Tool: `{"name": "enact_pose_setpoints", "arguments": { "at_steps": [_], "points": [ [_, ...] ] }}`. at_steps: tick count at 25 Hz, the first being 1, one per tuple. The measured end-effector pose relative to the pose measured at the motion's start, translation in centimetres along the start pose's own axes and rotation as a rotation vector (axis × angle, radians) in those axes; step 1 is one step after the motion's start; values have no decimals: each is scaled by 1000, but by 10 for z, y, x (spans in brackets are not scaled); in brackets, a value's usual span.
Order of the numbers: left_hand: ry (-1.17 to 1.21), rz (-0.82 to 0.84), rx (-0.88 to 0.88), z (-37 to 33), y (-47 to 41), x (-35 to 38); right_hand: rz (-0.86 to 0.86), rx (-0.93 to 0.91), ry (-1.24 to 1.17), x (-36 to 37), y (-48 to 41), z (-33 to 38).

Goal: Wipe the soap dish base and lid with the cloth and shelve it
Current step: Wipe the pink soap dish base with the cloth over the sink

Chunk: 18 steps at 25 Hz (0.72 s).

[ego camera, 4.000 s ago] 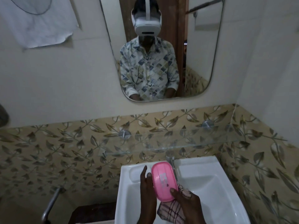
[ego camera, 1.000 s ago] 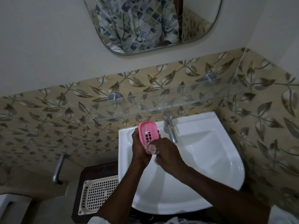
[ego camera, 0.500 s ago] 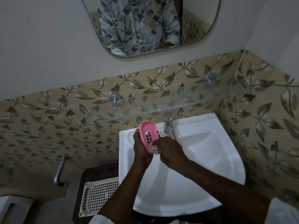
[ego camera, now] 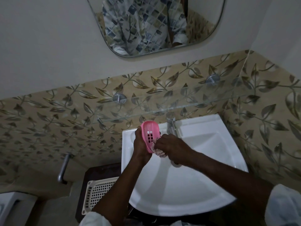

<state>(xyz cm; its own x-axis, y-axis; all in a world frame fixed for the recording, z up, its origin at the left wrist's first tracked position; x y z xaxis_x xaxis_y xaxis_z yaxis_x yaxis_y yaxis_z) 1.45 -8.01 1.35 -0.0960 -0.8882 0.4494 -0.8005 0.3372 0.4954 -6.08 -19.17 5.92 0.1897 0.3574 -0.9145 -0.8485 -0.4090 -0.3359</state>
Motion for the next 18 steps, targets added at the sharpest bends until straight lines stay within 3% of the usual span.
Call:
{"name": "enact_pose_setpoints", "arguments": {
  "at_steps": [1,2,5,9,12,15,16,18],
  "points": [
    [12,11,-48,0,0,0,-2,-146,98,-5,3,-9],
    [8,34,-94,0,1,2,-23,-170,141,-10,2,-20],
    [-9,109,-134,-5,2,9,-142,-59,82,-14,-5,-35],
    [-103,133,-195,-1,8,-2,-20,-381,140,-4,11,-30],
    [-188,102,-173,1,9,0,-111,-211,106,-15,4,-35],
    [-215,62,-163,-1,13,-3,44,-253,-202,-2,13,-17],
    [-186,59,-164,0,14,-6,60,-113,-475,-4,18,-20],
    [-108,63,-140,-1,18,-10,-116,459,-1035,-11,29,-49]
  ]
}}
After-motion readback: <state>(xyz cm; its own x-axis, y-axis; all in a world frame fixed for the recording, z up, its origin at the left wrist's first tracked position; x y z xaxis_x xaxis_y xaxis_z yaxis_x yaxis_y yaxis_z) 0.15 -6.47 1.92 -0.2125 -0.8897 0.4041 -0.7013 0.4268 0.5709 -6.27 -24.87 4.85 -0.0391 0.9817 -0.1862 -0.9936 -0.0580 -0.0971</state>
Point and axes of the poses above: each hand's wrist, its own y-axis away from the middle knuckle, its own x-axis out of the palm, z = x × y, the point moved 3 cm from there along -y, towards the middle knuckle, and after that the axes turned 4 degrees about -y, right-handed, at the moved point
